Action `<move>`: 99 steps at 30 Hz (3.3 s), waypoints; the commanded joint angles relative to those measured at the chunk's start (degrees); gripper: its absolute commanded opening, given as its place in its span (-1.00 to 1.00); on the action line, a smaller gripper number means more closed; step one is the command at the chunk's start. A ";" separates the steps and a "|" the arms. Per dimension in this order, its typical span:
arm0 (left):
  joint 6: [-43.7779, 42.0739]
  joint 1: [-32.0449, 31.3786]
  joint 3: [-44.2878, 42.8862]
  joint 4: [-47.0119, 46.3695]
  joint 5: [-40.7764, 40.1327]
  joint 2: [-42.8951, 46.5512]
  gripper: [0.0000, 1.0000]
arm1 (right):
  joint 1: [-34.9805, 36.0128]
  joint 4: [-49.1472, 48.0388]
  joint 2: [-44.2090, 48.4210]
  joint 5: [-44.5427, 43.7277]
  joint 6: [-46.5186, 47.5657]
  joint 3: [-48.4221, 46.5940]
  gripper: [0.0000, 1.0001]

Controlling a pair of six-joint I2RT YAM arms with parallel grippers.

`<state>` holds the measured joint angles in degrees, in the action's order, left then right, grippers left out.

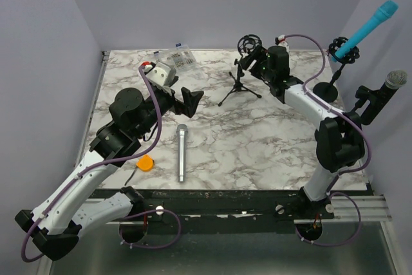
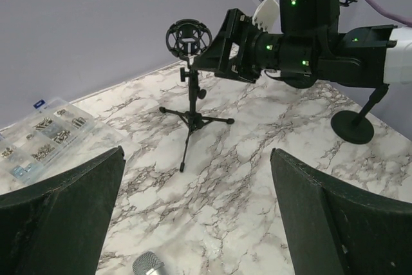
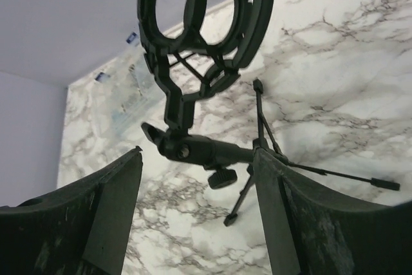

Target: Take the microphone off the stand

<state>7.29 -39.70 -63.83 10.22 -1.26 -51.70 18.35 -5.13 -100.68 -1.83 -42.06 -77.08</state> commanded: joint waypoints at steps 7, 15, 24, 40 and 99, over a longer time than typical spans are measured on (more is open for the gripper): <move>0.42 0.33 -0.56 0.11 2.60 -0.45 0.89 | 11.76 1.85 2.90 -20.00 8.22 11.71 0.40; 0.87 0.30 -0.33 -0.21 2.84 -1.37 0.88 | 17.05 4.63 -5.74 -28.65 -2.09 10.02 0.38; 0.88 0.32 -0.33 -0.29 3.07 -1.65 0.88 | 16.98 -2.85 -13.26 -31.84 0.32 6.23 0.24; 0.27 0.28 -0.58 0.24 2.33 -1.41 0.89 | 11.44 -6.42 -31.22 -27.91 9.33 -13.20 0.11; 2.50 0.05 -0.15 -0.20 4.95 -1.76 0.89 | 5.37 19.47 20.68 -48.36 13.74 5.79 0.88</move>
<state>9.39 -39.70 -63.83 10.33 2.28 -52.25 25.28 19.73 -80.73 -58.37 -36.75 -60.18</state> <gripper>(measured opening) 0.940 0.933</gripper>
